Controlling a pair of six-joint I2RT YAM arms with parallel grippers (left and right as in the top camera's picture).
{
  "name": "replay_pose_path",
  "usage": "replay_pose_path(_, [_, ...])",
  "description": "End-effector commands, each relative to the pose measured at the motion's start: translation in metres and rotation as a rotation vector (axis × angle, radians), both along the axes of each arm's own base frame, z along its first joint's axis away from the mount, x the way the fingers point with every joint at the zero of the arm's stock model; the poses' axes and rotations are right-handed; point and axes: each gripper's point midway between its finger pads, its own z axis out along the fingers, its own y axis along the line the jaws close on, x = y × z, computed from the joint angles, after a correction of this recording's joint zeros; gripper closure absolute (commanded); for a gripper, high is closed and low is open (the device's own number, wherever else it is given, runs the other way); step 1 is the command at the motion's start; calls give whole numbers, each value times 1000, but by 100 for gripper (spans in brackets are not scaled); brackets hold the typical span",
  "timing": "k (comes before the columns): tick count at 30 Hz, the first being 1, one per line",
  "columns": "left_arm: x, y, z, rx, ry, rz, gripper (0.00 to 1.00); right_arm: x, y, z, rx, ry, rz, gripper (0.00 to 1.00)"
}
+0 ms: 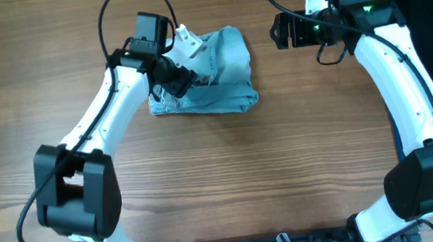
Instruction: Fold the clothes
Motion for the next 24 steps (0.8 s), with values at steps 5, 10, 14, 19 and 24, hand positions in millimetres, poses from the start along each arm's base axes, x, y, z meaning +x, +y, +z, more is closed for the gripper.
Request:
replay_pose_path(5, [0, -9, -17, 1, 19, -39, 24, 0, -3, 5, -10, -16, -8, 0])
replay_pose_path(10, [-1, -8, -35, 12, 55, -38, 25, 0, -3, 5, -10, -16, -8, 1])
replay_pose_path(14, [0, -12, -34, 10, 47, -46, 25, 0, -3, 5, -10, -16, -8, 0])
replay_pose_path(19, [-6, -26, -34, 18, 44, -78, 20, 0, -3, 5, -10, -15, -9, 0])
replay_pose_path(24, [-1, -16, -30, 101, 4, -46, 25, 0, -3, 5, -10, -16, -8, 0])
